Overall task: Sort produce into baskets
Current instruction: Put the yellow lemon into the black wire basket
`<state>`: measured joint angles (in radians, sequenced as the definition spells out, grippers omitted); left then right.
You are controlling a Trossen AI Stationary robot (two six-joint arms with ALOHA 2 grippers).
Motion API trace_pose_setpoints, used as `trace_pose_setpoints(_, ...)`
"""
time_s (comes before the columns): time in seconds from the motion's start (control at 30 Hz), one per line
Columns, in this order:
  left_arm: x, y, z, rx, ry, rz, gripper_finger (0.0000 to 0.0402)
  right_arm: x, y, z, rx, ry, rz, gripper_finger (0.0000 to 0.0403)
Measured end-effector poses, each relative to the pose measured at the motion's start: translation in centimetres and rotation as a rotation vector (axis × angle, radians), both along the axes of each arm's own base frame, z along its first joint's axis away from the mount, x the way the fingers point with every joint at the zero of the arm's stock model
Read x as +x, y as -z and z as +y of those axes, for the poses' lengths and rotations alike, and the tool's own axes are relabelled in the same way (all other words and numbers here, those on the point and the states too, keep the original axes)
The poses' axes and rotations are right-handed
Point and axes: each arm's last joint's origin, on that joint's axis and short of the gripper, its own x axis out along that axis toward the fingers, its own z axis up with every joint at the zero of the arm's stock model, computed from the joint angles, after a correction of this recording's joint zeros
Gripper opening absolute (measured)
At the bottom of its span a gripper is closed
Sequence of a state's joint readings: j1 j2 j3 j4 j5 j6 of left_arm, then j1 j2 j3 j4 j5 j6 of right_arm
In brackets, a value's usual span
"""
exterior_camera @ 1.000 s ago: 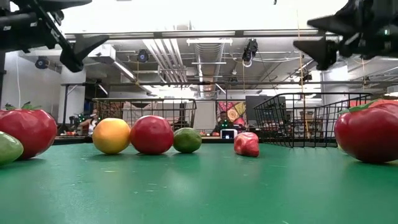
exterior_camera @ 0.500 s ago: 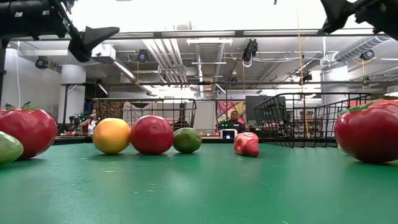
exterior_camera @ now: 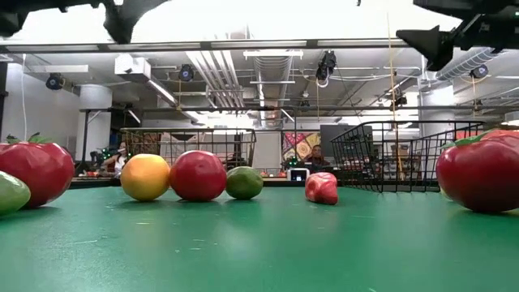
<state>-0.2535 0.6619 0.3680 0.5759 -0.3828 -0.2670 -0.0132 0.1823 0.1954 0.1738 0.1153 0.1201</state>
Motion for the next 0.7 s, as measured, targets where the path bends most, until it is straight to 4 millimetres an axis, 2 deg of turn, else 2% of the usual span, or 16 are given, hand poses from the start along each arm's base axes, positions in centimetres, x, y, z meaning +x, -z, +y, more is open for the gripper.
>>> trace_pose_setpoints(0.17, 1.3, -1.9, -0.4, 0.015, 0.038, 0.031, 0.0347, 0.0, -1.3, -0.2, 0.103, 0.062, 0.190, 0.0327)
trace_pose_setpoints(0.3, 2.6, -2.8, -1.0, 0.056, 0.105, 0.172, 0.0347, -0.1, -2.4, -0.2, 0.207, 0.069, 0.332, 0.0327)
trace_pose_setpoints(0.43, 3.7, -3.1, -1.3, -0.017, 0.112, 0.472, 0.0347, -0.4, -3.1, -0.2, 0.290, 0.079, 0.442, 0.0327)
trace_pose_setpoints(0.53, 4.2, -2.3, -1.7, -0.046, 0.064, 0.713, 0.0347, -0.6, -3.5, -0.1, 0.336, 0.073, 0.509, 0.0327)
trace_pose_setpoints(0.7, 5.6, -1.8, -2.3, -0.057, -0.013, 0.991, 0.0347, -0.9, -4.6, 0.0, 0.371, 0.039, 0.523, 0.0327)
